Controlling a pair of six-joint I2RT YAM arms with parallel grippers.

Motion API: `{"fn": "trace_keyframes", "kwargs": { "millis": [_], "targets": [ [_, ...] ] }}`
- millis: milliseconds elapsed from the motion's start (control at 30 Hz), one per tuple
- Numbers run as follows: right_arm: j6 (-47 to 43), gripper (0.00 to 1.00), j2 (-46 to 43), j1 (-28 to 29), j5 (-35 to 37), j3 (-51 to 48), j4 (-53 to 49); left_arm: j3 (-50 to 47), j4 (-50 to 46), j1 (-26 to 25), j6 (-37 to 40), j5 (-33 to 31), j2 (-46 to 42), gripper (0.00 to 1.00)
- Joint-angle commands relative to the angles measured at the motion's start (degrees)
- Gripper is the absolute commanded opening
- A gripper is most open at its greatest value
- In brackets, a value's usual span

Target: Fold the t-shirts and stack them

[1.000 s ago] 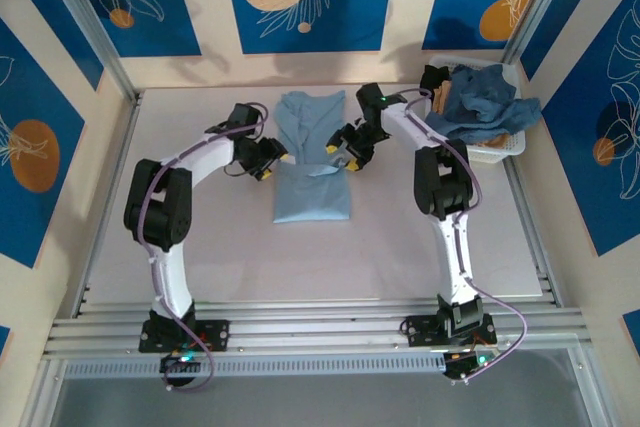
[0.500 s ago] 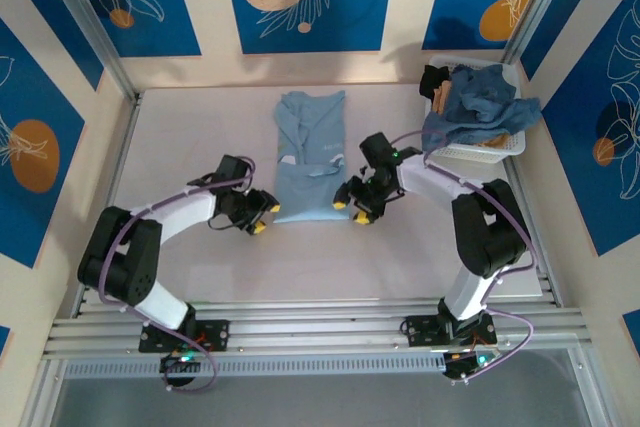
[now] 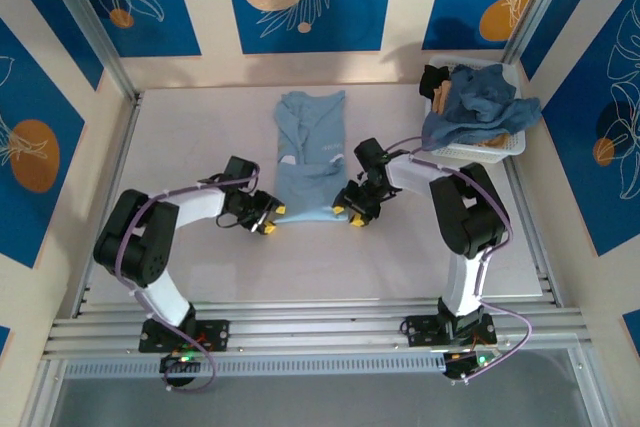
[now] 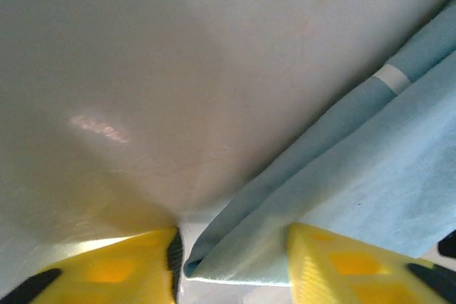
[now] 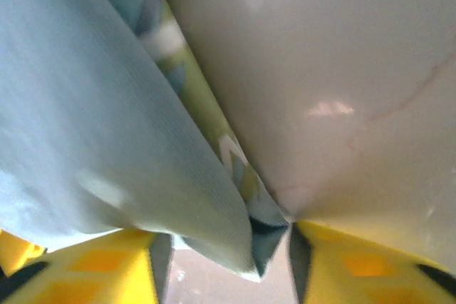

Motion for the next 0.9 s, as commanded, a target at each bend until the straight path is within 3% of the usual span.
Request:
{"fn": "trace_keyframes", "kwargs": {
  "millis": [0,200,233,367,600,733,867],
  "targets": [
    [-0.2,0.38,2.3,-0.4,0.8,2.9,0.3,3.2,7.9,-1.8,0.7,-0.6,4.8,0.32],
    [0.2,0.03,3.1,-0.8,0.9,6.3,-0.7,7.8,6.7,-1.6,1.7,-2.6,5.5,0.00],
    [0.6,0.00,2.4,-0.8,1.1,6.6,-1.0,8.8,4.9,-1.6,2.3,-3.3,4.6,0.00],
    [2.6,0.00,-2.9,-2.3,0.5,8.2,-1.9,15.1,-5.3,-1.1,5.6,-6.5,-1.4,0.00],
    [2.0,0.00,-2.4,-5.1,-3.6,20.1,-8.5,25.0,-12.5,1.2,9.9,-2.6,-1.6,0.00],
    [3.0,0.00,-4.2,-4.3,-4.4,18.8,-10.1,21.0,-13.5,1.2,10.6,-2.6,-5.8,0.00],
    [4.7,0.00,-9.3,-2.2,-4.1,9.9,-9.2,12.6,-15.4,0.9,11.9,-0.8,-11.7,0.00]
  ]
}}
